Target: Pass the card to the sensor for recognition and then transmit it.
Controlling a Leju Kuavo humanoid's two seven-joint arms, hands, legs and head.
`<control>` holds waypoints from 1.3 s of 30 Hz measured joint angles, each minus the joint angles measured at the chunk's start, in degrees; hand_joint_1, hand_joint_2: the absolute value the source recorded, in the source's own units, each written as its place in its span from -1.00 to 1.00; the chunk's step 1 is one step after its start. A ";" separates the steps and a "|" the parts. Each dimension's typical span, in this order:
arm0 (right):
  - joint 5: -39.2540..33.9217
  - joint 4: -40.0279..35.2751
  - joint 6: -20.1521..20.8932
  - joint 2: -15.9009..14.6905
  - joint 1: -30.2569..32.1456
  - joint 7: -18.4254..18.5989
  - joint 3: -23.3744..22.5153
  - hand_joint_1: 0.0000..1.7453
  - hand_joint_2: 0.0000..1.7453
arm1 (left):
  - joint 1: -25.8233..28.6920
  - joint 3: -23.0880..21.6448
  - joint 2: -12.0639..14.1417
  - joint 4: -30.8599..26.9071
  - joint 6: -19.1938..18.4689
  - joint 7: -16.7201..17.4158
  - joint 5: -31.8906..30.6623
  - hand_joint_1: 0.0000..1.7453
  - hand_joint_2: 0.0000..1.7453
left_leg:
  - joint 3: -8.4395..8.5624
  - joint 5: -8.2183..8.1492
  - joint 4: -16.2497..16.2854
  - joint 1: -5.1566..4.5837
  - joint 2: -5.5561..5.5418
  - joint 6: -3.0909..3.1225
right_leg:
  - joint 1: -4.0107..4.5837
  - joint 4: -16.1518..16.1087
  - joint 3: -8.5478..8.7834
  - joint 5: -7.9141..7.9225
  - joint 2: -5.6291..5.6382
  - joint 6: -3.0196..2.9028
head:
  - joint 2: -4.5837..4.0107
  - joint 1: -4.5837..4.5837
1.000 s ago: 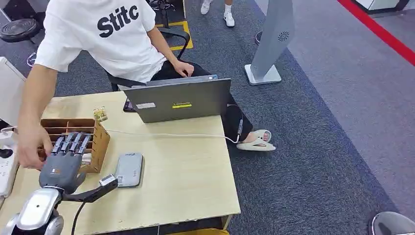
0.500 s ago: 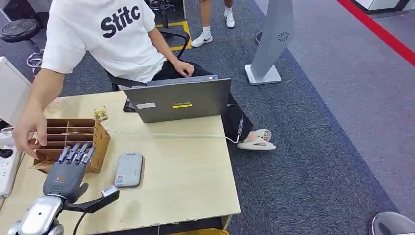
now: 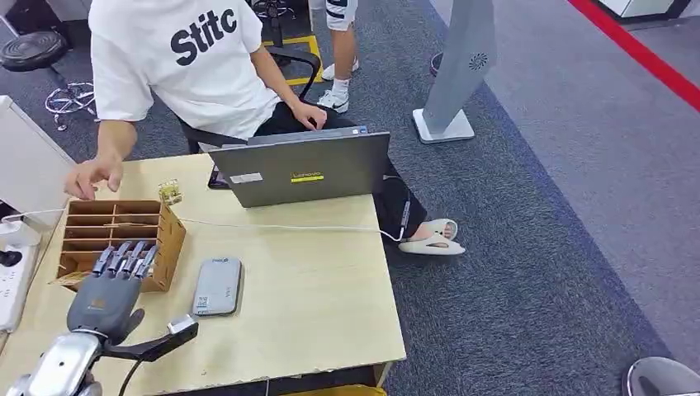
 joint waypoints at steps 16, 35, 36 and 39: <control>0.33 0.00 0.02 -0.11 0.03 0.15 0.00 -1.00 1.00 | 4.46 2.12 3.47 -3.48 -1.07 0.94 0.85 -1.00 1.00 | 0.01 0.00 0.00 0.00 0.00 0.00 | 0.00 0.00 0.00 0.00 0.00 0.00 | 0.00 0.00; 1.18 0.00 0.11 -0.15 0.01 0.15 0.02 -1.00 1.00 | 4.42 5.90 3.30 -2.76 -1.53 0.55 2.62 -1.00 1.00 | 0.01 0.00 0.00 0.00 -0.01 0.00 | 0.00 0.00 -0.01 0.00 -0.01 0.00 | 0.00 0.00; 1.25 0.00 0.13 -0.15 0.01 0.15 0.02 -1.00 1.00 | 4.26 5.95 3.15 -2.54 -1.42 0.35 2.53 -1.00 1.00 | 0.01 0.00 0.00 0.00 0.00 0.00 | 0.00 0.00 -0.01 0.00 -0.01 0.00 | 0.00 -0.02; 1.49 0.00 0.13 -0.15 -0.01 0.15 0.09 -1.00 1.00 | 3.57 5.99 2.64 -1.66 -1.16 -0.22 2.36 -0.98 1.00 | 0.01 0.00 0.00 0.00 -0.01 0.00 | 0.00 0.00 -0.01 0.00 -0.01 0.00 | 0.00 0.00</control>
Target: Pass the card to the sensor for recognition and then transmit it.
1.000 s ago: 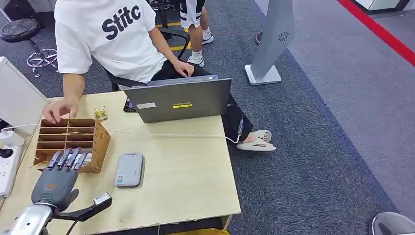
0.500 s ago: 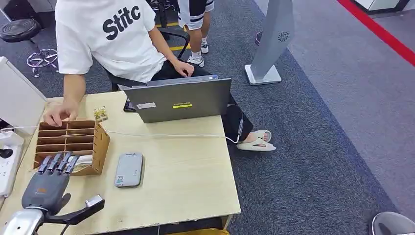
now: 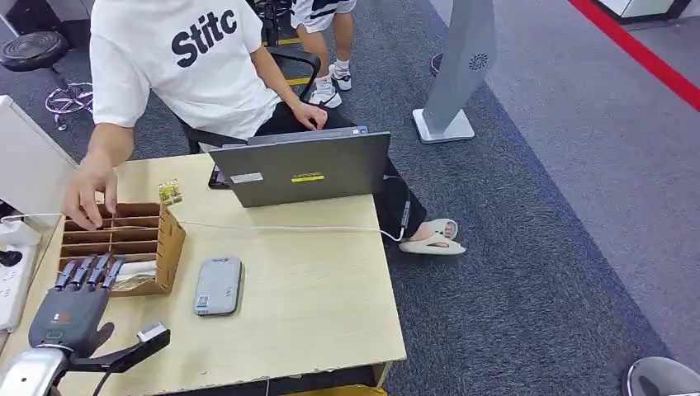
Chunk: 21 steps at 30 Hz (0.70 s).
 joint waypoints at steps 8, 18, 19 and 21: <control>0.39 0.00 0.85 0.00 0.00 0.04 0.22 -1.00 1.00 | -2.30 0.00 -1.52 2.90 0.91 -0.44 -0.24 -0.64 1.00 | 0.01 0.00 0.00 0.00 0.00 0.00 | 0.00 0.00 -0.01 0.00 0.00 0.00 | 0.00 0.00; 0.66 0.00 0.92 0.00 -0.04 0.37 0.31 -1.00 1.00 | -5.29 -0.09 -3.52 7.15 2.01 -0.92 -0.70 -0.16 1.00 | 0.01 0.00 0.00 0.00 0.00 0.00 | 0.00 0.00 -0.01 0.00 0.01 0.00 | 0.00 0.00; 0.66 0.00 0.92 0.00 -0.04 0.37 0.31 -1.00 1.00 | -5.39 -0.11 -3.65 7.45 2.14 -0.94 -0.70 -0.12 1.00 | 0.01 0.00 0.00 0.00 0.00 0.00 | 0.00 0.00 -0.01 0.00 0.01 0.00 | 0.00 0.00; 0.55 0.00 0.92 0.00 -0.04 0.37 0.31 -1.00 1.00 | -5.55 -0.11 -3.87 7.85 2.29 -0.94 -0.70 -0.10 1.00 | 0.01 0.00 0.00 0.00 0.00 0.00 | 0.00 0.00 -0.01 0.00 0.01 0.00 | 0.00 0.00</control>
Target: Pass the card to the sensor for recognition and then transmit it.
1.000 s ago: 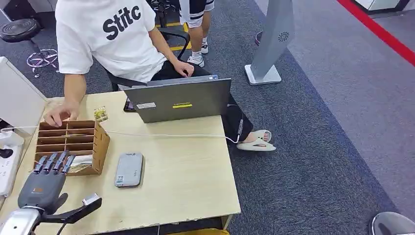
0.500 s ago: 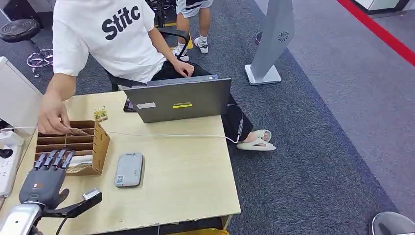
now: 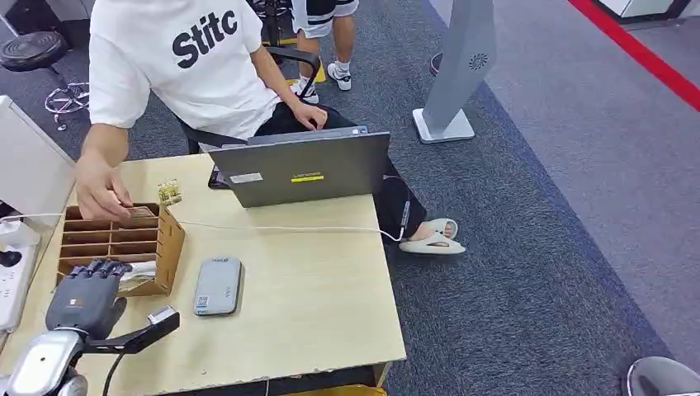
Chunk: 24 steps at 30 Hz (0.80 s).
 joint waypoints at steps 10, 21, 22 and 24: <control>-0.07 0.00 0.02 0.00 0.01 0.00 0.00 -1.00 1.00 | -0.12 -0.02 -0.26 0.55 0.07 0.00 -0.13 0.64 1.00 | 0.00 0.00 0.00 0.00 0.00 0.00 | 0.00 0.00 0.00 0.00 0.00 0.00 | 0.00 0.00; 0.48 0.00 -0.20 0.00 0.00 -0.20 0.02 -1.00 1.00 | -0.18 -0.07 -0.79 1.05 5.92 2.03 -3.52 1.00 1.00 | 0.00 0.00 0.00 0.00 0.00 0.00 | 0.00 0.00 0.01 0.00 0.00 0.00 | 0.00 0.00; 0.55 0.00 -0.24 0.00 0.01 -0.20 0.02 -1.00 1.00 | -0.18 -0.04 -0.79 1.05 6.14 2.03 -3.56 1.00 1.00 | 0.00 0.00 0.00 0.00 0.00 0.00 | 0.00 0.00 0.01 0.00 0.00 0.00 | 0.00 0.00; 0.59 0.00 -0.24 0.00 0.01 -0.20 0.02 -1.00 1.00 | -0.18 0.00 -0.79 1.05 6.62 1.99 -3.67 1.00 1.00 | 0.00 0.00 0.00 0.00 0.00 0.00 | 0.00 0.00 0.01 0.00 0.00 0.00 | 0.00 0.00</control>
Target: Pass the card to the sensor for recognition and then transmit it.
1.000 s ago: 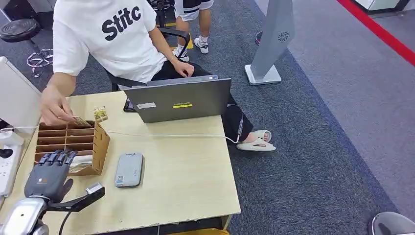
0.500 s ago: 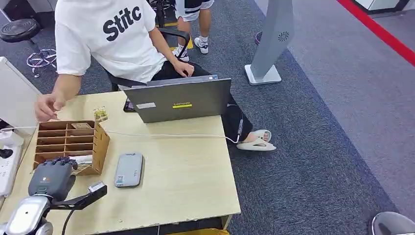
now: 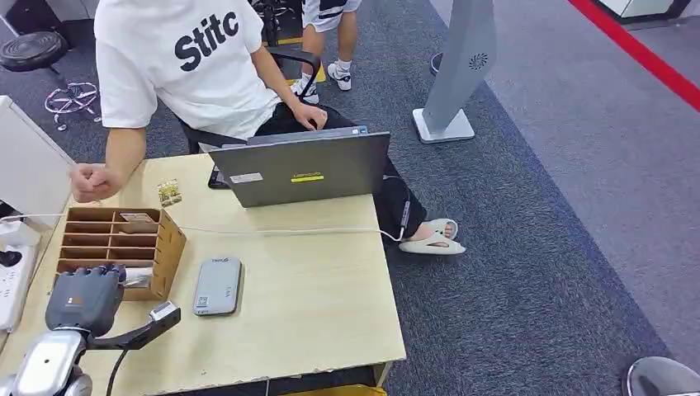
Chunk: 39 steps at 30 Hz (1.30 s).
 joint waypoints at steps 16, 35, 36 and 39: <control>0.83 0.00 -0.74 -0.07 0.03 0.00 0.00 -1.00 1.00 | -11.03 7.56 5.92 -8.96 3.22 -3.32 7.17 1.00 1.00 | 0.01 0.05 0.01 0.04 -0.01 -0.01 | 0.04 0.02 0.01 0.05 -0.02 -0.07 | 0.00 0.00; 1.42 0.00 -0.61 -0.07 -0.05 0.26 0.15 -1.00 1.00 | -21.55 8.68 5.84 -8.02 3.74 -1.55 4.17 -1.00 1.00 | 0.01 0.05 0.02 0.03 0.03 0.00 | 0.03 0.01 -0.02 0.06 0.02 -0.07 | 0.00 0.00; 1.42 0.00 -0.61 -0.07 -0.05 0.26 0.15 -1.00 1.00 | -21.55 8.68 5.64 -7.91 4.13 -1.33 4.06 -1.00 1.00 | 0.01 0.05 0.02 0.03 0.02 0.00 | 0.03 0.02 -0.02 0.06 0.02 -0.07 | 0.00 0.00; 1.42 0.00 -0.55 -0.07 -0.05 0.26 0.26 -1.00 1.00 | -21.53 8.68 5.14 -7.56 4.79 -0.88 3.82 -1.00 1.00 | 0.00 0.05 0.02 0.03 0.03 0.00 | 0.03 0.02 -0.01 0.06 0.02 -0.07 | 0.00 0.02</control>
